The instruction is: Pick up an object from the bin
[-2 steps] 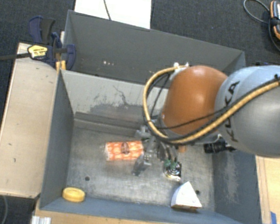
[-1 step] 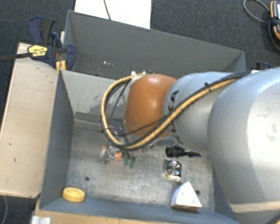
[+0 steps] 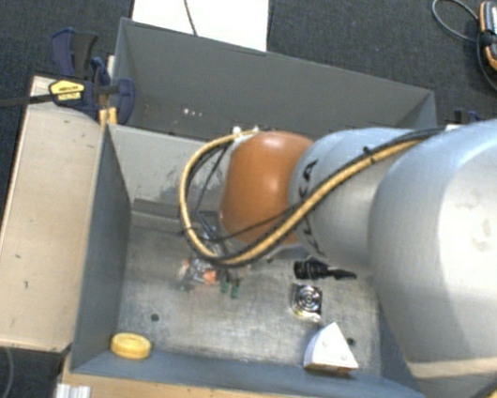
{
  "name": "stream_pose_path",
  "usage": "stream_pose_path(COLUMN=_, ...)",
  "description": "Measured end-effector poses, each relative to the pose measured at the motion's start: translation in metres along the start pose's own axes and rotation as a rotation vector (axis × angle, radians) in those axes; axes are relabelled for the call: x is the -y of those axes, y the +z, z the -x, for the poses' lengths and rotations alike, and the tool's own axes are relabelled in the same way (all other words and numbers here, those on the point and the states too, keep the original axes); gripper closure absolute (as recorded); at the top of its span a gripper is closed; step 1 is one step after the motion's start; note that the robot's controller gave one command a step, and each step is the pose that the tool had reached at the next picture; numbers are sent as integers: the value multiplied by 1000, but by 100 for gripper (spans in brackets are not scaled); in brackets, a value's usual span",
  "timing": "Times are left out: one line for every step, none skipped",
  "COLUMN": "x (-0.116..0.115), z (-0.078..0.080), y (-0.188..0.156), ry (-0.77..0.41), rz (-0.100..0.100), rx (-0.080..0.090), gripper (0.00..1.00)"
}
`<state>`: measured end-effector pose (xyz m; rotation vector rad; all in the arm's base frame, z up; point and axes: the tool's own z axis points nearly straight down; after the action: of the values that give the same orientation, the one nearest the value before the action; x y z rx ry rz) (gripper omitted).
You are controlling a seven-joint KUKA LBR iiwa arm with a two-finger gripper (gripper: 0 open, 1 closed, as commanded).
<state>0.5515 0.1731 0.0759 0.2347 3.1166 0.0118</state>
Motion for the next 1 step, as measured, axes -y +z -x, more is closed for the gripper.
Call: stream_pose_path(x=0, z=0, y=0, ry=0, rz=0, rx=0, gripper=100)
